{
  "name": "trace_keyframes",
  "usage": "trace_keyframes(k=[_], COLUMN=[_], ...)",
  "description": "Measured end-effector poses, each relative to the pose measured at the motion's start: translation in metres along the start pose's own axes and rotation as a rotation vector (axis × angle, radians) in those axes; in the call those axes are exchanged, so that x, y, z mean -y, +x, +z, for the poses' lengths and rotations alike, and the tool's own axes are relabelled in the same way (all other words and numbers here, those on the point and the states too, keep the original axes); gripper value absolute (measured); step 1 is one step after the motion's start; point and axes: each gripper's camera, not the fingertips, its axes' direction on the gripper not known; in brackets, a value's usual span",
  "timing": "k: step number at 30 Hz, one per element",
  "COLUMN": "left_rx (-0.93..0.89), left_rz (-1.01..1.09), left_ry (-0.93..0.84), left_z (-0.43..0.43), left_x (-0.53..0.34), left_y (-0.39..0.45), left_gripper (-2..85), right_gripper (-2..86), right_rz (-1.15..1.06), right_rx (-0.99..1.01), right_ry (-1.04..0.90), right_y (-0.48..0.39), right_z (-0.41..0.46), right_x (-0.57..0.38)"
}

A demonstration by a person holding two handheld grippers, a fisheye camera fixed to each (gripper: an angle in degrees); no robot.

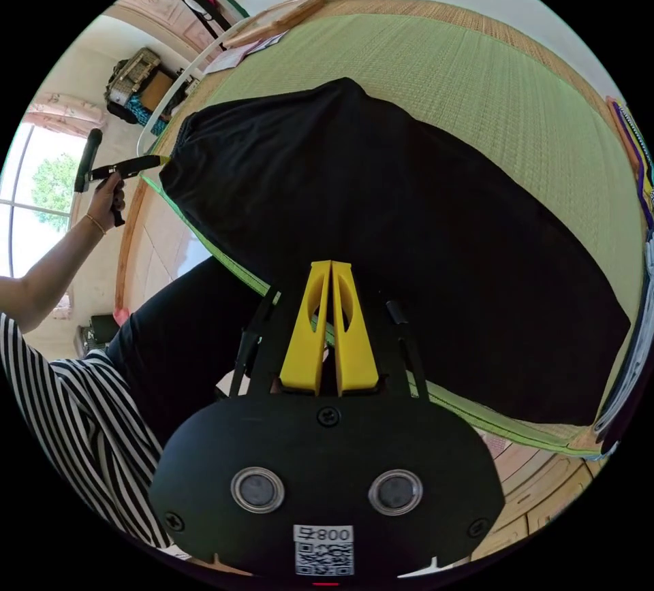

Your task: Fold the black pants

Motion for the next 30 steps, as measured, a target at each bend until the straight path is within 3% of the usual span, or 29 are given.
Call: trace_keyframes(k=[7, 14, 18, 25, 30], left_rx=[-0.207, -0.299, -0.284, -0.408, -0.502], left_rz=[0.19, 0.435, 0.421, 0.555, 0.751], left_ry=[0.022, -0.196, -0.301, -0.236, -0.257], left_z=[0.011, 0.08, 0.107, 0.103, 0.126], left_x=[0.026, 0.06, 0.073, 0.095, 0.115], left_y=[0.105, 0.251, 0.304, 0.406, 0.537], left_gripper=[0.1, 0.1, 0.1, 0.6, 2.6], right_gripper=[0.1, 0.1, 0.3, 1.6, 5.3], right_rz=[0.067, 0.326, 0.426, 0.633, 0.792], right_rx=[0.058, 0.007, 0.174, 0.106, -0.062], right_ry=[0.111, 0.157, 0.24, 0.479, 0.554], right_y=[0.014, 0.082, 0.113, 0.166, 0.206], right_z=[-0.046, -0.089, -0.107, -0.177, -0.227], right_x=[-0.057, -0.146, -0.196, -0.3, -0.37])
